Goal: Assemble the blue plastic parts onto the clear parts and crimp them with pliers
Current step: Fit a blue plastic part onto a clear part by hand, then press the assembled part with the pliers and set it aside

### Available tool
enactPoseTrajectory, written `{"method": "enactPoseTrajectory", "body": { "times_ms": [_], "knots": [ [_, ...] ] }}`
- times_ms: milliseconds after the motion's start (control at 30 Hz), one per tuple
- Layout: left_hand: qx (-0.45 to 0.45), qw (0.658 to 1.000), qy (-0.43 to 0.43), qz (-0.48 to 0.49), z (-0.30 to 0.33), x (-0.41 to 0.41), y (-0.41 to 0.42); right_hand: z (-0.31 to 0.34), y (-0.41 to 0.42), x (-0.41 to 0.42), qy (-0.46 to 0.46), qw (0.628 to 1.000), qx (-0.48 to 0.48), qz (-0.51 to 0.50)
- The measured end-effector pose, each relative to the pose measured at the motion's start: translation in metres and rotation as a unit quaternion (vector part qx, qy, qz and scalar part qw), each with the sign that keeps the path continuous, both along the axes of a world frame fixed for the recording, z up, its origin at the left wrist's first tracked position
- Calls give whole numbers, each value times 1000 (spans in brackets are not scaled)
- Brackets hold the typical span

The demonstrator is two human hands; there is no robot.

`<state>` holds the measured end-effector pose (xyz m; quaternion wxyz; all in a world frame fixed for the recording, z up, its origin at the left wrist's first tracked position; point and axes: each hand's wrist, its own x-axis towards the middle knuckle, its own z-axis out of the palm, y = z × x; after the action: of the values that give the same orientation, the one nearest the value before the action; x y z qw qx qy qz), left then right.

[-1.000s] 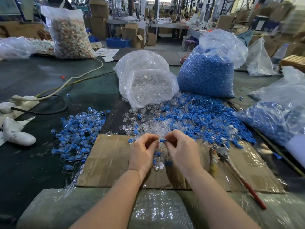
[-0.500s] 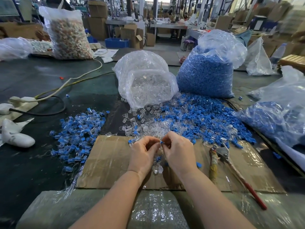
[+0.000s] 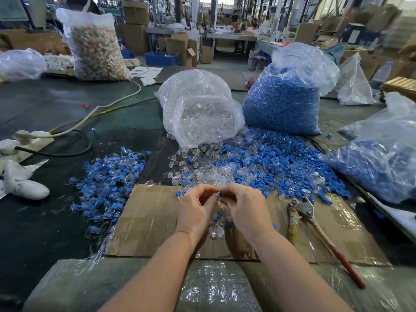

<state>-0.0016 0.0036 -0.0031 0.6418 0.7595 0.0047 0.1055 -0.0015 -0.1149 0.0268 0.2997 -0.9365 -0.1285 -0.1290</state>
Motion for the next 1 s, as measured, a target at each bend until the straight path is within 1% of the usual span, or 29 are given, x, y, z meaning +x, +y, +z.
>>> {"method": "enactPoseTrajectory", "body": {
  "times_ms": [67, 133, 233, 300, 367, 433, 533, 600, 800, 1000],
  "knots": [
    [-5, 1000, -1, 0, 0, 1, 0, 1, -3, -1, 6, 1000, -5, 5],
    [-9, 1000, -3, 3, -1, 1, 0, 1, -9, -3, -3, 1000, -23, -21],
    [-5, 1000, -6, 12, -1, 1, -1, 0, -24, -9, -10, 990, -70, -120],
    [0, 1000, -7, 13, -2, 0, -2, 0, -37, -16, 8, 968, -119, -219],
    [3, 1000, -9, 11, -2, 0, -2, 1, -50, -26, 48, 937, -179, -296],
    [5, 1000, -11, 11, -2, 1, -2, 2, -61, -35, 114, 908, -218, -339],
    [10, 1000, -14, 10, -2, 1, -2, -1, -71, -48, 212, 876, -230, -366],
    [18, 1000, -17, 7, -2, 1, -2, -3, -73, -57, 244, 862, -237, -375],
    [21, 1000, -17, 3, -1, 0, -1, -1, -76, -64, 262, 855, -224, -387],
    [15, 1000, -10, -3, 1, -2, -1, 4, -75, -53, 217, 884, -173, -377]
  ]
}}
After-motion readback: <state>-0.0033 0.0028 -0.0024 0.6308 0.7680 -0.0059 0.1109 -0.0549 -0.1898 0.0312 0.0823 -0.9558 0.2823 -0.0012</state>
